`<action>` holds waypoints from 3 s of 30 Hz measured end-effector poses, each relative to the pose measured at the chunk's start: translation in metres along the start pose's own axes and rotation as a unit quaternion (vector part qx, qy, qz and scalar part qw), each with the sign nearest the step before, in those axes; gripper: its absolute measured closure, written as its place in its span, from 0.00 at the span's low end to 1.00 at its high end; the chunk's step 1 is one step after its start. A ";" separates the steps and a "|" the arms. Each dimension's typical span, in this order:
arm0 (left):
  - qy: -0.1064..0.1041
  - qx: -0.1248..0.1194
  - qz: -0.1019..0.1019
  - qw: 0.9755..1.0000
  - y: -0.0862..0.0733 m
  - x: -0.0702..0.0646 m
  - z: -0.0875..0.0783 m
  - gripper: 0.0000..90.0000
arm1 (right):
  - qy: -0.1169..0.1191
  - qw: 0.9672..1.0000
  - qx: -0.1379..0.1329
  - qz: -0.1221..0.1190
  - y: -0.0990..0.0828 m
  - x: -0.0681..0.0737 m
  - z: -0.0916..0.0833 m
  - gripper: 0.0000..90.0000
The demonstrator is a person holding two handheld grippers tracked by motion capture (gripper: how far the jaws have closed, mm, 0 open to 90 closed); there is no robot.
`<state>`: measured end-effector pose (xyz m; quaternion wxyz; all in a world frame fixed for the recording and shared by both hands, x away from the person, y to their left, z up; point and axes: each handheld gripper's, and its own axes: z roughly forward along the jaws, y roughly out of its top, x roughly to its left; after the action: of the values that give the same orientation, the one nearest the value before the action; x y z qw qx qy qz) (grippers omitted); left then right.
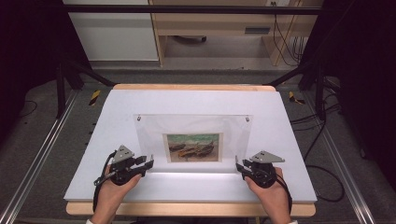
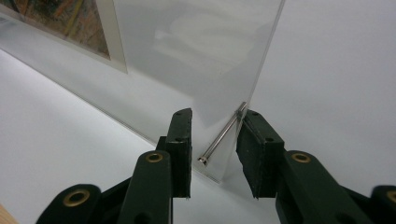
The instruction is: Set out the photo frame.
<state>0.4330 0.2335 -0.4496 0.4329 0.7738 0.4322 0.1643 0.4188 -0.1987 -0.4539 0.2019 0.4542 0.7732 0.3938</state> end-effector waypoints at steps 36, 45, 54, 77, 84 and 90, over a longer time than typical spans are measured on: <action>0.006 -0.035 -0.021 0.999 0.001 0.003 -0.004 0.23 | -0.037 0.998 -0.036 -0.021 0.007 0.005 -0.003 0.23; -0.013 -0.059 0.000 0.998 0.002 0.001 -0.009 0.08 | -0.051 0.995 -0.073 -0.040 0.011 0.005 -0.011 0.12; -0.007 -0.076 0.011 0.997 0.002 0.002 -0.016 0.08 | -0.058 0.994 -0.088 -0.041 0.009 0.001 -0.020 0.09; 0.040 -0.120 -0.005 0.992 -0.003 0.027 -0.036 0.12 | -0.079 0.992 -0.099 -0.011 0.000 -0.014 -0.040 0.08; 0.047 -0.124 -0.011 0.991 -0.005 0.034 -0.041 0.12 | -0.084 0.991 -0.101 -0.002 -0.004 -0.019 -0.047 0.08; 0.053 -0.126 -0.014 0.991 -0.007 0.039 -0.044 0.12 | -0.091 0.991 -0.102 0.004 -0.009 -0.023 -0.053 0.08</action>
<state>0.4244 0.2904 -0.4348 0.5056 0.6974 0.4410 0.2521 0.3904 -0.2438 -0.4298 0.3152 0.4685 0.7057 0.4279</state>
